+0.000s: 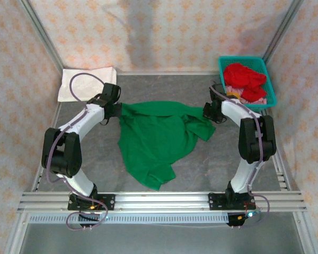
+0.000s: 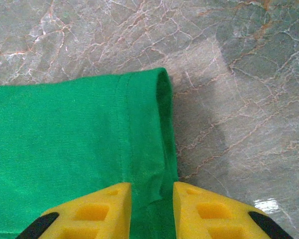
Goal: Fold and stack the t-shirts
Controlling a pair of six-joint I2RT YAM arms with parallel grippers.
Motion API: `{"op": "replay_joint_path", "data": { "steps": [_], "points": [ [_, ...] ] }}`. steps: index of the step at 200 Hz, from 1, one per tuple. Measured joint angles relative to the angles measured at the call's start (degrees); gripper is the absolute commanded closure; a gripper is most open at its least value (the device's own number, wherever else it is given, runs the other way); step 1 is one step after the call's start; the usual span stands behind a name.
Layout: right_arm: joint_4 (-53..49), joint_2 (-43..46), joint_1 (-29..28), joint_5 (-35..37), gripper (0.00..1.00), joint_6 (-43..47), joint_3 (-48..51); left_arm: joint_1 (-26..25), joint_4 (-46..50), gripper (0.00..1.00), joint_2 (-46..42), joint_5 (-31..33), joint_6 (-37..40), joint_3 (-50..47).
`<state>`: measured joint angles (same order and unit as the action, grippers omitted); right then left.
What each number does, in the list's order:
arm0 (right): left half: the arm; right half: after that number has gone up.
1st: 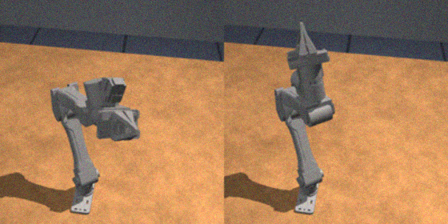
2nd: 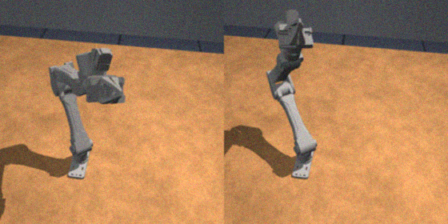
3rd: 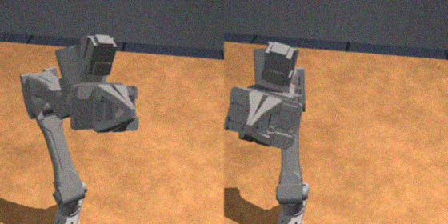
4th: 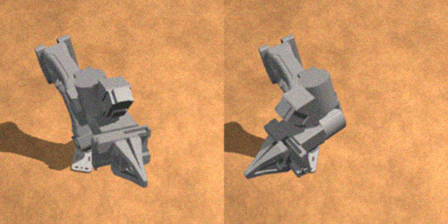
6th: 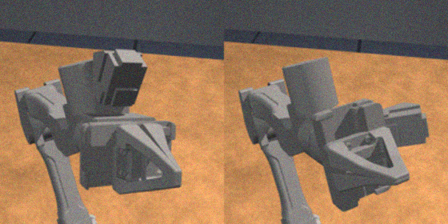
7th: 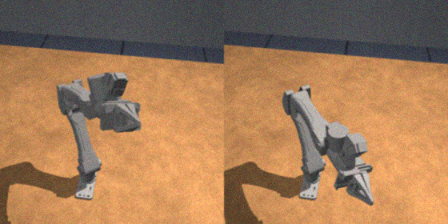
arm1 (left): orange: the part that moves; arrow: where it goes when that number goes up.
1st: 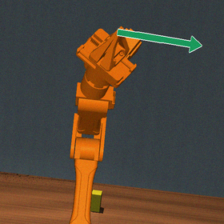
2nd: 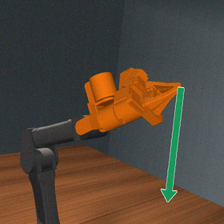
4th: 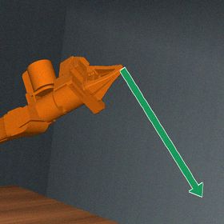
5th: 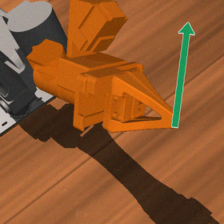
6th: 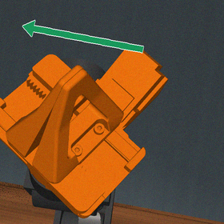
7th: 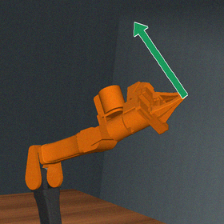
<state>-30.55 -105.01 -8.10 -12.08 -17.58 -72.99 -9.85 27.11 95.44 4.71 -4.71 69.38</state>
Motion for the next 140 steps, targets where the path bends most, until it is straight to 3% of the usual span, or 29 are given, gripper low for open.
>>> {"op": "replay_joint_path", "data": {
  "steps": [92, 140],
  "points": [
    [1.53, -2.6, 0.02, -1.51, 1.0, -0.79, -1.18, 0.0, -0.31, 1.0, 0.17, 0.04, -0.22, 0.0],
    [1.95, 3.96, 0.07, -1.49, 1.0, -1.38, -0.85, 0.0, -0.42, 1.0, -2.84, 0.02, -1.46, 0.0]
  ]
}}
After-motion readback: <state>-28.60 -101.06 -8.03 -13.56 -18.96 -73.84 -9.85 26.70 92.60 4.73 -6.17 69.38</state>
